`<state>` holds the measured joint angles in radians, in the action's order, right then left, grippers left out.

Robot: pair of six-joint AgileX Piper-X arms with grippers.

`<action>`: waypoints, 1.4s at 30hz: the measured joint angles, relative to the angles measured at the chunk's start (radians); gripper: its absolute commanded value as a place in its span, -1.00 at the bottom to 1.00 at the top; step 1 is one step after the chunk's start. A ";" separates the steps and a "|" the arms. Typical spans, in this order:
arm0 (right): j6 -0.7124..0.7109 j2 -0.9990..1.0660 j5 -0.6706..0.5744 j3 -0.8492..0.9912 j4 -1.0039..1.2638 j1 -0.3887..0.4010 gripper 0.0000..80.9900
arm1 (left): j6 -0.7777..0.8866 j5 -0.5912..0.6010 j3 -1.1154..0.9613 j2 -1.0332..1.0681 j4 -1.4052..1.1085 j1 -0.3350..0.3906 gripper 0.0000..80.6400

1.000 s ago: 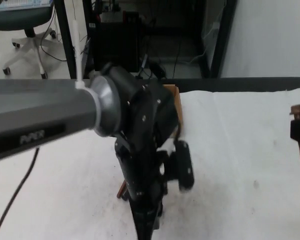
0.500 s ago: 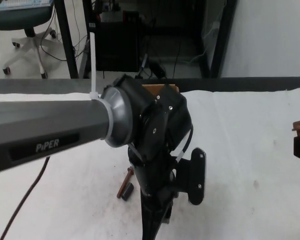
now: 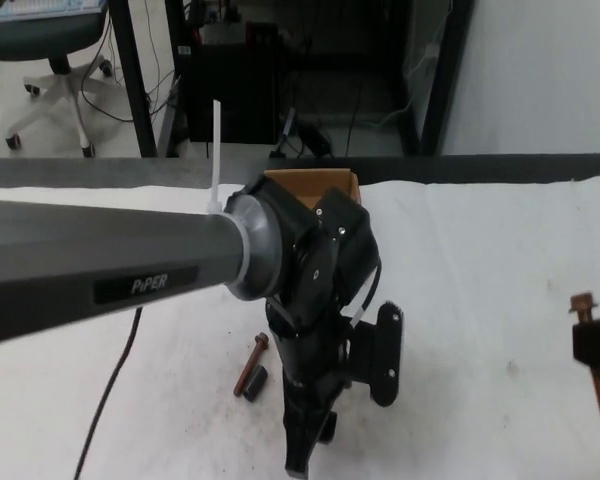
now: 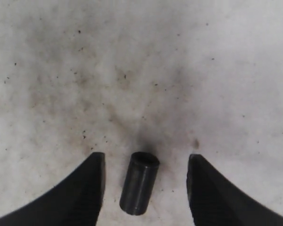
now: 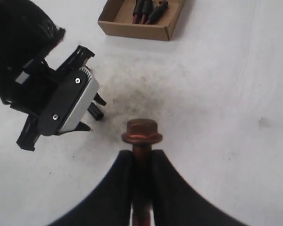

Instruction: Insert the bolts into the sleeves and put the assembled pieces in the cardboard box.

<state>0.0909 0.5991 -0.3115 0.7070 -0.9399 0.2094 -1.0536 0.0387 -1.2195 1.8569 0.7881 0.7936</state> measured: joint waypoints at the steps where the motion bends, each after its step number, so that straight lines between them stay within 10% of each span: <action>1: 0.000 0.000 0.000 -0.006 -0.003 0.000 -0.98 | 0.000 0.000 -0.001 0.001 0.000 0.000 0.23; 37: 0.006 0.000 -0.016 -0.015 -0.005 0.000 -0.98 | -0.054 0.000 -0.007 0.055 0.035 -0.037 0.22; 42: 0.006 0.000 -0.016 -0.015 -0.005 0.000 -0.98 | -0.054 -0.020 -0.009 0.055 0.016 -0.037 -0.08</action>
<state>0.0969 0.5991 -0.3278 0.6918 -0.9445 0.2094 -1.1079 0.0190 -1.2290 1.9119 0.8045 0.7569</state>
